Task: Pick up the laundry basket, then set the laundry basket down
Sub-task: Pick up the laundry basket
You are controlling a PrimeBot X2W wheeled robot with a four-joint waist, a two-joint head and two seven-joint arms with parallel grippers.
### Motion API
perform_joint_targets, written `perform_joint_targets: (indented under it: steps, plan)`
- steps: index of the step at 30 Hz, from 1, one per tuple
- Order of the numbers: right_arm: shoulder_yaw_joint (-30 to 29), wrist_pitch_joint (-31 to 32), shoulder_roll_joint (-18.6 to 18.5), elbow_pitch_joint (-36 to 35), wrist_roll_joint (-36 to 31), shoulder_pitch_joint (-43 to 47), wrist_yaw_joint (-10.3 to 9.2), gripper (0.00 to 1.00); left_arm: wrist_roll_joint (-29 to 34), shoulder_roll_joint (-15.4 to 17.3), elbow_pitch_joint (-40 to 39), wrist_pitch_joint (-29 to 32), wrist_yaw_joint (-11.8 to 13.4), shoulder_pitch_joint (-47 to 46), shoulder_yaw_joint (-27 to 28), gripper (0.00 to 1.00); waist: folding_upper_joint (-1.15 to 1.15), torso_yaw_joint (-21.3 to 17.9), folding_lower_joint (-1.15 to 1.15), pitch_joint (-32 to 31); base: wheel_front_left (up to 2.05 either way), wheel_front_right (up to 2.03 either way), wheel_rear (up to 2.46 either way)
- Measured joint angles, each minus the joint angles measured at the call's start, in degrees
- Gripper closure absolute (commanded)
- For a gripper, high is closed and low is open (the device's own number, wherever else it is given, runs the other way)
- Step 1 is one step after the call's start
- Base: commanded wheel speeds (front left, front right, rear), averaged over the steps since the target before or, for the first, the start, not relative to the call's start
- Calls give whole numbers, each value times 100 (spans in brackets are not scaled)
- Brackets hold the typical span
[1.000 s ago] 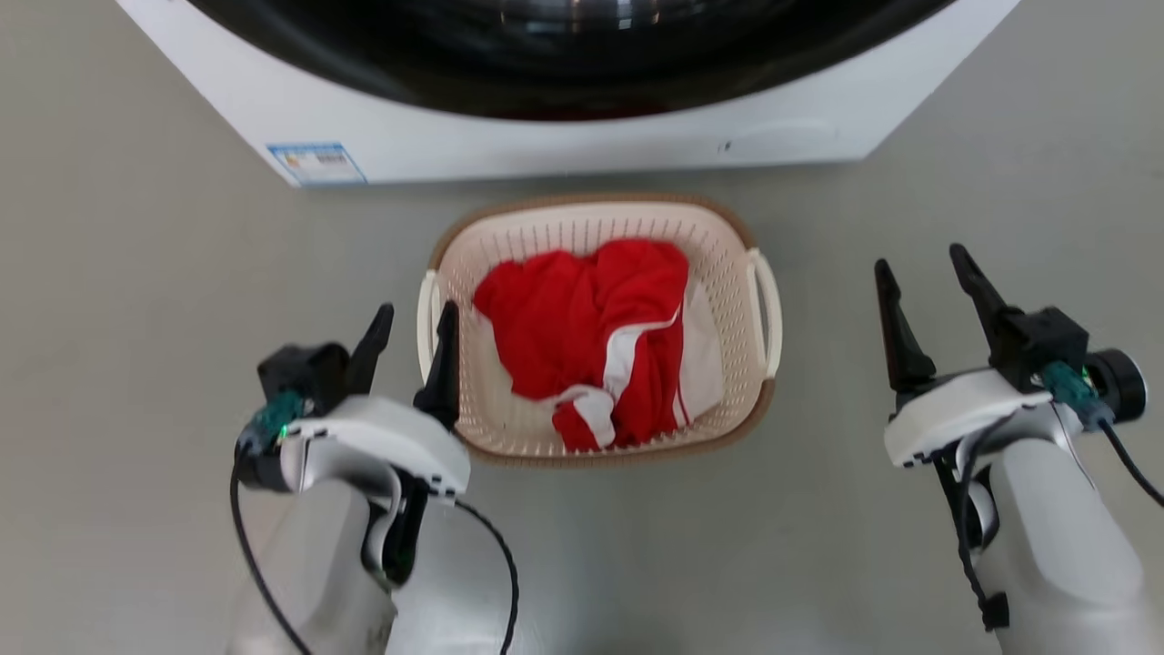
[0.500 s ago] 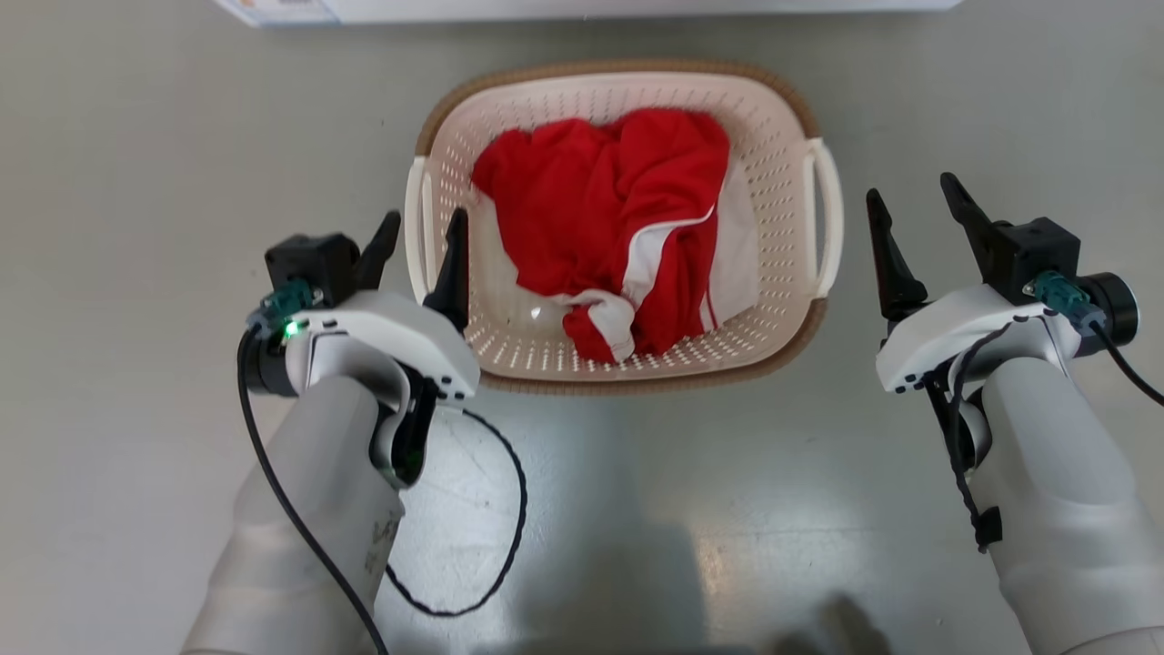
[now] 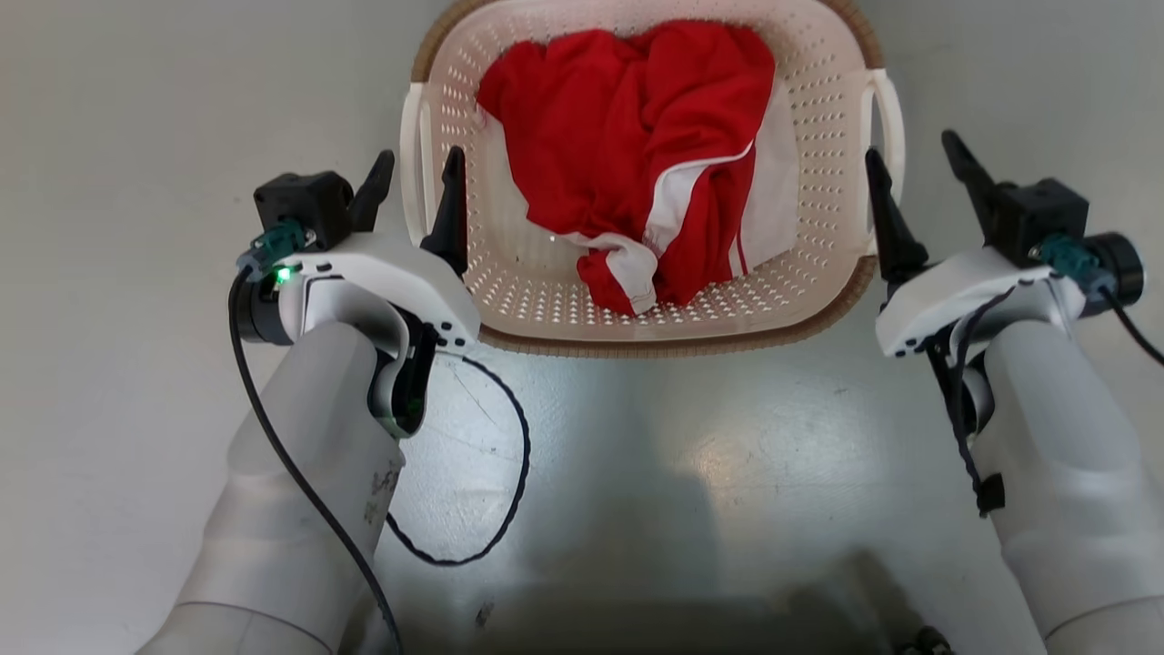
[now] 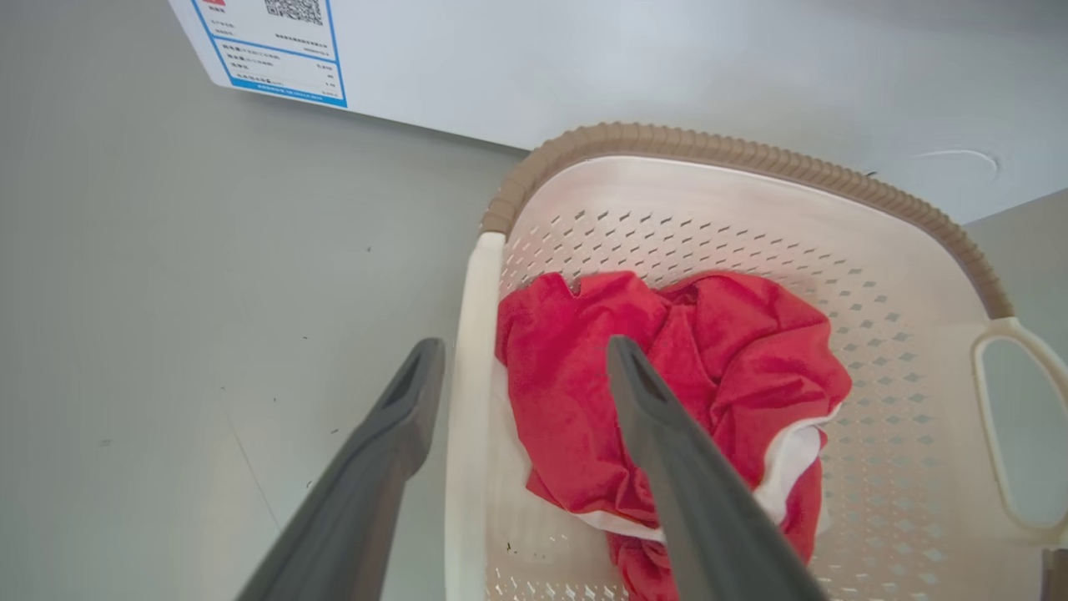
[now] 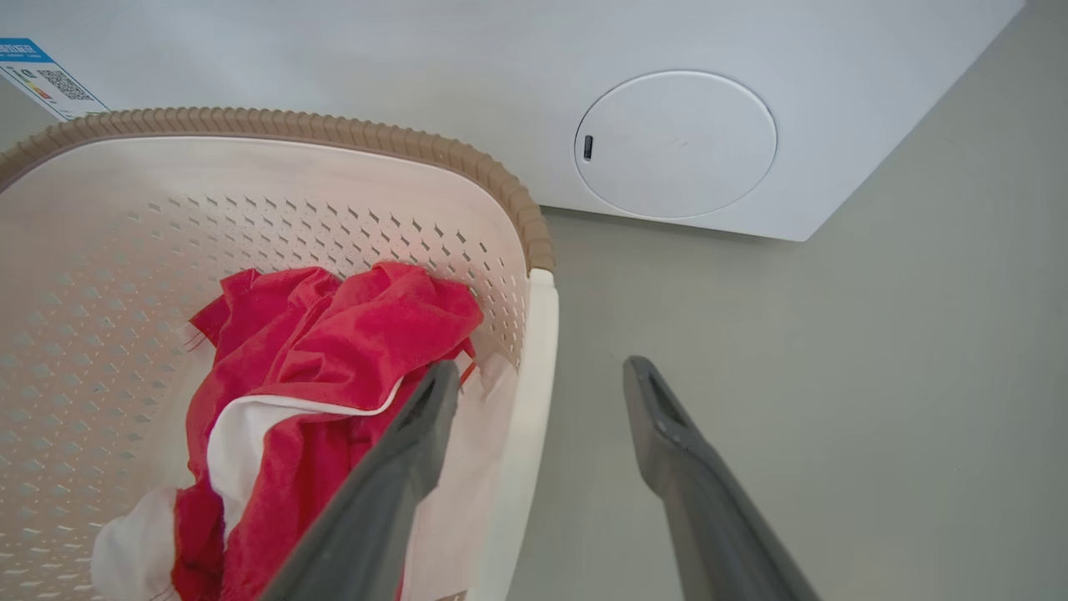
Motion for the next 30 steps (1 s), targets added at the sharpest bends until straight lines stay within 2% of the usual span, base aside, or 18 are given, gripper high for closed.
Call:
perform_joint_targets:
  steps: [12,19,30]
  plan:
    - [102,0,-35,118,-9,-332,0,0,7,-4,179,-1,-26,-391,-153,0,0,97,0,476,0,0,0]
    - [67,0,58,401,-21,-510,0,0,4,-7,511,-1,-26,-617,-471,0,0,99,0,505,0,0,0]
    - [-242,-1,235,924,-263,-817,0,0,-24,-13,1007,-1,11,-962,-654,0,0,13,0,490,0,0,0]
